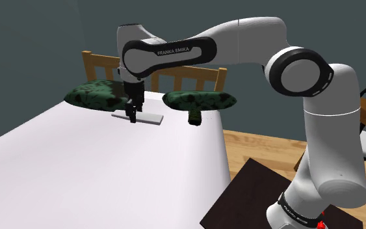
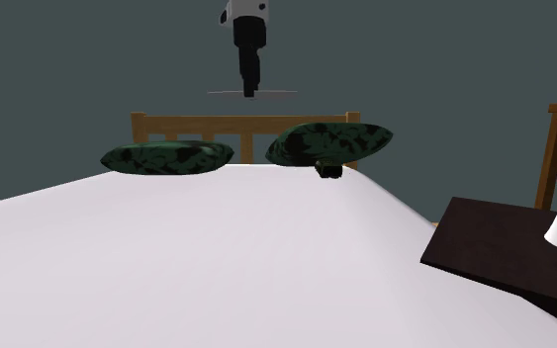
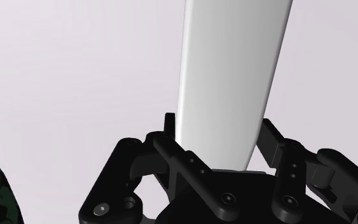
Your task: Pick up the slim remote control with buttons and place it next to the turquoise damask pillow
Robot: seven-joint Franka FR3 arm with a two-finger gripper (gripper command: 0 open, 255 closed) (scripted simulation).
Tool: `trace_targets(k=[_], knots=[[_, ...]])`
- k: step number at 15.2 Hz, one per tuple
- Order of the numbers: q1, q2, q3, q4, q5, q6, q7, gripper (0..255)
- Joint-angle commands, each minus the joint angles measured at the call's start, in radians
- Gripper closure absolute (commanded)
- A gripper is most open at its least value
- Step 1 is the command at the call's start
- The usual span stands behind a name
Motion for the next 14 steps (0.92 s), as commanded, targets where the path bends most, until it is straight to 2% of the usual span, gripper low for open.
trace_targets(k=[1, 3, 9, 14], knots=[[0.001, -0.002, 0.0, 0.026, 0.001, -0.028, -0.001, 255], [0.001, -0.002, 0.001, 0.039, 0.001, -0.042, -0.002, 255], [-0.089, -0.005, -0.032, 0.039, 0.015, -0.04, -0.124, 255], [-0.161, 0.021, -0.059, 0.081, 0.024, -0.055, -0.224, 255]])
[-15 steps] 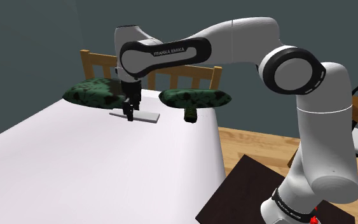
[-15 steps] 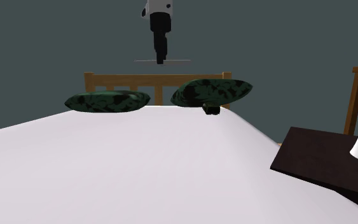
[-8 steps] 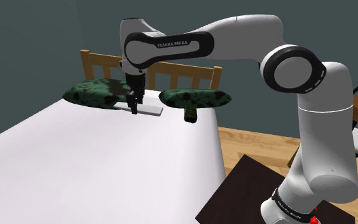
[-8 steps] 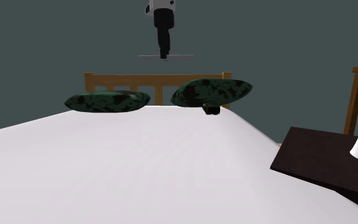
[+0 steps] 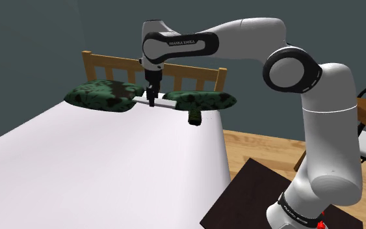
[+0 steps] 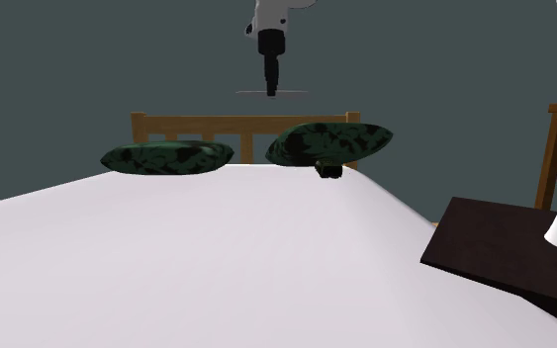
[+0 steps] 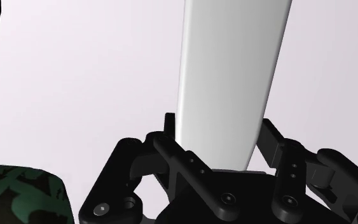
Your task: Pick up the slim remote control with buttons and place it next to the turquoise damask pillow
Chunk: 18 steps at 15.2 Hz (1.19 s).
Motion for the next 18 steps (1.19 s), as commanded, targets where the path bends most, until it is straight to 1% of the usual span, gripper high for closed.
trace_targets(k=[1, 6, 9, 18], knots=[[-0.026, 0.015, -0.01, 0.032, 0.003, -0.015, -0.039, 255], [-0.096, 0.075, -0.034, 0.129, 0.011, -0.05, -0.136, 255], [-0.14, 0.134, -0.048, 0.225, 0.016, -0.086, -0.196, 255], [-0.143, 0.129, -0.049, 0.095, 0.015, 0.038, -0.194, 255]])
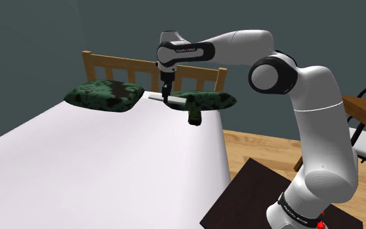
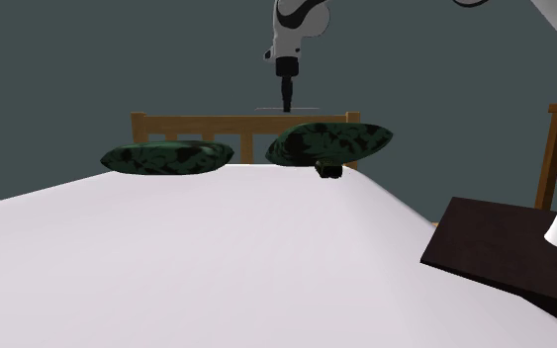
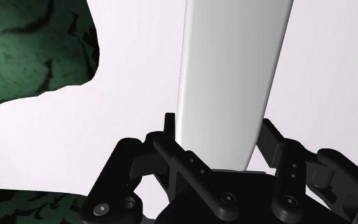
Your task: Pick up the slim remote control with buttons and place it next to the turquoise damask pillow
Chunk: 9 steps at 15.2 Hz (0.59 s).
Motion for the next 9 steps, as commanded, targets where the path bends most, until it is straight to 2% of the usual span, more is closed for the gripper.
trace_targets(k=[1, 9], knots=[[-0.001, 0.002, 0.0, -0.023, 0.0, 0.026, 0.0, 255], [-0.002, 0.02, -0.001, -0.102, -0.002, 0.123, 0.003, 255]])
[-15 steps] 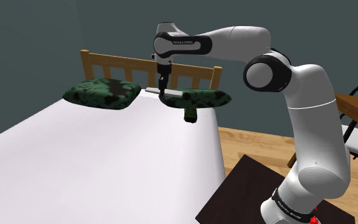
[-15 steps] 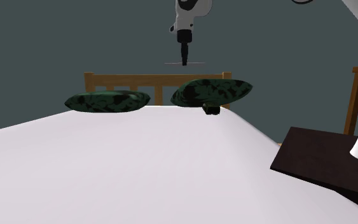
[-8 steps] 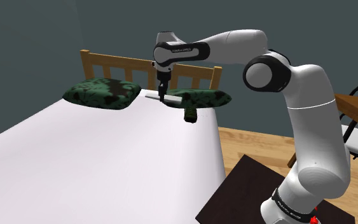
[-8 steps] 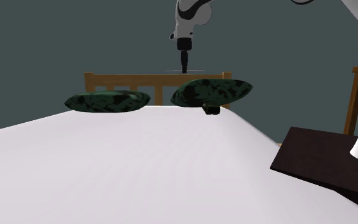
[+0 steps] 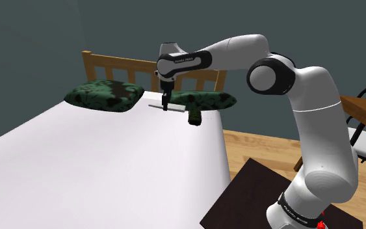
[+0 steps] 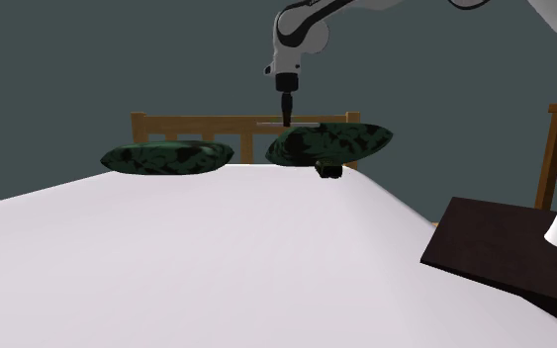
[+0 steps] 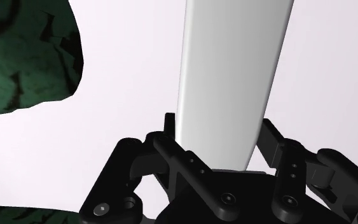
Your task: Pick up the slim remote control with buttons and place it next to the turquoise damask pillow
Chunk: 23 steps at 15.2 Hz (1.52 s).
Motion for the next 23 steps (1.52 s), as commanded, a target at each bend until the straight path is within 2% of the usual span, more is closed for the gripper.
trace_targets(k=[1, 23], knots=[[0.0, 0.006, 0.0, -0.017, -0.001, 0.023, 0.001, 255], [0.001, 0.127, -0.005, -0.119, -0.009, 0.247, 0.008, 255]])
